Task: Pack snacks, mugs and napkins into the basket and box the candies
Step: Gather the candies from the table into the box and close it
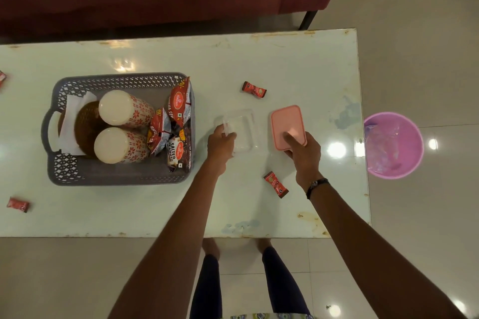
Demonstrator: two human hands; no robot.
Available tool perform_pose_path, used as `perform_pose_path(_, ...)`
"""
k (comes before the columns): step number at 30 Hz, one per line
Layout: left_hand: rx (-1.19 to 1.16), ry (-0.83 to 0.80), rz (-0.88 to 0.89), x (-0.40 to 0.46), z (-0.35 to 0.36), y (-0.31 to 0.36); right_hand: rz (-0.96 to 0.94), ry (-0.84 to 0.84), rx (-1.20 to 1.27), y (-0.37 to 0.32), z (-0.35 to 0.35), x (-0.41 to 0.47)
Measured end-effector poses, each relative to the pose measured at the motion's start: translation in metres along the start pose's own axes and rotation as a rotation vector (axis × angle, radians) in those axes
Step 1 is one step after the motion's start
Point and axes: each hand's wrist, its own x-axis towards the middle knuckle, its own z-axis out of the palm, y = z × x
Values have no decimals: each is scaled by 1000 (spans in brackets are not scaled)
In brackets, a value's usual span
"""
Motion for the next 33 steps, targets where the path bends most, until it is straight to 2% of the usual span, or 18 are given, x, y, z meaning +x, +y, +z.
perform_pose_path(6, -71, 1, -3, -9, 0, -1, -102, 149, -265, 6, 1, 8)
perform_pose_path(10, -232, 77, -53, -26, -1, -24, -153, 197, -357, 18, -10, -9)
perform_pose_path(13, -268, 106, -91, -50, 2, -54, -158, 84, -492, 45, -20, -39)
perform_pose_path(17, -216, 59, -78, -72, 11, -83, -316, -56, -715, 78, -19, -69)
perform_pose_path(19, -184, 31, -59, -78, 14, -88, -335, -86, -760, 80, -17, -68)
perform_pose_path(23, -221, -147, -77, -88, 16, -83, -345, -184, -651, 64, -12, -65)
perform_pose_path(25, -278, -216, -21, -91, 17, -73, -375, -252, -548, 44, -6, -71)
perform_pose_path(27, -291, -143, 97, -92, 16, -59, -383, -339, -492, 19, 3, -77)
perform_pose_path(30, -278, 92, 255, -83, 9, -33, -395, -494, -509, -17, 17, -64)
perform_pose_path(31, -256, 149, 298, -77, 5, -25, -421, -504, -525, -28, 22, -56)
perform_pose_path(33, -143, 205, 374, -63, -3, -14, -492, -422, -553, -46, 32, -32)
